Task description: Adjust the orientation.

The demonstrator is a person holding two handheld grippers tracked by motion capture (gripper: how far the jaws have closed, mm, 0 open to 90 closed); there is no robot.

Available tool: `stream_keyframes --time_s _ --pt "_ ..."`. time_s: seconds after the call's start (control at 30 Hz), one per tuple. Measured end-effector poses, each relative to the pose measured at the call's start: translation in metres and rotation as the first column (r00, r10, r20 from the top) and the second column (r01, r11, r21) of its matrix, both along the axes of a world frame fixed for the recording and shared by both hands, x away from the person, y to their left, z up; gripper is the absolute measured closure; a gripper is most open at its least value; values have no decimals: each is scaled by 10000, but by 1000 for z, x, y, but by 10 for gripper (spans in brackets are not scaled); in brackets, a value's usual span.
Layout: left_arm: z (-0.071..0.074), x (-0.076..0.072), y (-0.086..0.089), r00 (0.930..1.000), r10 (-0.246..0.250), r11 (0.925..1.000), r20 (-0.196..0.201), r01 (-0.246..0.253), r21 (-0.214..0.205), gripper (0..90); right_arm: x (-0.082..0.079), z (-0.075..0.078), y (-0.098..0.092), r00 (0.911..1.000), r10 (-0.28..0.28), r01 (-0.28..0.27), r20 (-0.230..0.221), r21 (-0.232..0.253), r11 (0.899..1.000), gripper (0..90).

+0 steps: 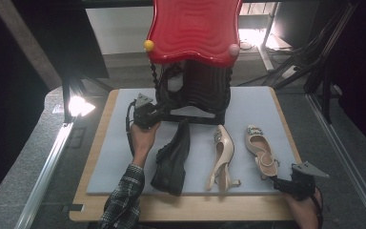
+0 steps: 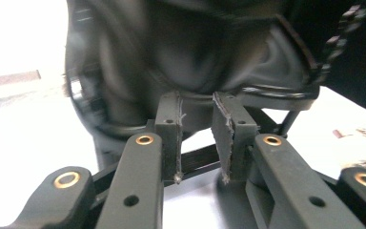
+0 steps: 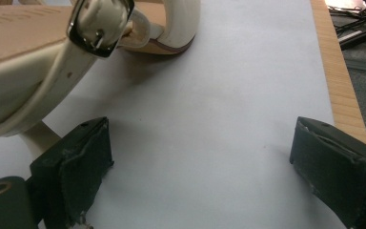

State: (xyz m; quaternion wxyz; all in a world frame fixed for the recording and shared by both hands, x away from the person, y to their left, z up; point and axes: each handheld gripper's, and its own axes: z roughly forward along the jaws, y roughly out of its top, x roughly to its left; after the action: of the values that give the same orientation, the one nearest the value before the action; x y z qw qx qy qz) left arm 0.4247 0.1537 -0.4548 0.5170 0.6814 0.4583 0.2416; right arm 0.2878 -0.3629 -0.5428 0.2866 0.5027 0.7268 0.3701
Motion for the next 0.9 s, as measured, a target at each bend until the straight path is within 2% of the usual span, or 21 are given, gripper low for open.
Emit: stream_keyframes --time_s 0.2,0.37,0.43,0.5,0.63,0.7,0.77,0.9 --pt "-12 11 13 9973 674 9974 -295 -666 283 704 0 0 0 10000 -1 1 1 -1 10000 67" --pt "-28 25 17 9931 977 9938 -643 -939 592 655 0 0 0 10000 -2 2 -1 2 10000 67" --pt "-34 28 17 9919 1082 9917 -667 -1030 763 638 0 0 0 10000 -2 2 -1 3 10000 67" --pt "-37 31 19 9931 1064 9932 -484 -1039 519 623 0 0 0 10000 -1 1 0 5 10000 67" --pt "-31 38 20 9939 1082 9937 -231 -1074 330 630 0 0 0 10000 -1 1 -4 12 10000 67" --pt "-27 42 20 9938 1094 9935 -178 -1088 338 636 0 0 0 10000 -2 2 0 5 10000 67" --pt "-22 46 20 9945 1044 9938 69 -1046 378 652 0 0 0 10000 -3 3 -1 6 10000 67" --pt "-16 54 18 9956 931 9942 82 -934 527 662 0 0 0 10000 -2 2 0 7 10000 67"
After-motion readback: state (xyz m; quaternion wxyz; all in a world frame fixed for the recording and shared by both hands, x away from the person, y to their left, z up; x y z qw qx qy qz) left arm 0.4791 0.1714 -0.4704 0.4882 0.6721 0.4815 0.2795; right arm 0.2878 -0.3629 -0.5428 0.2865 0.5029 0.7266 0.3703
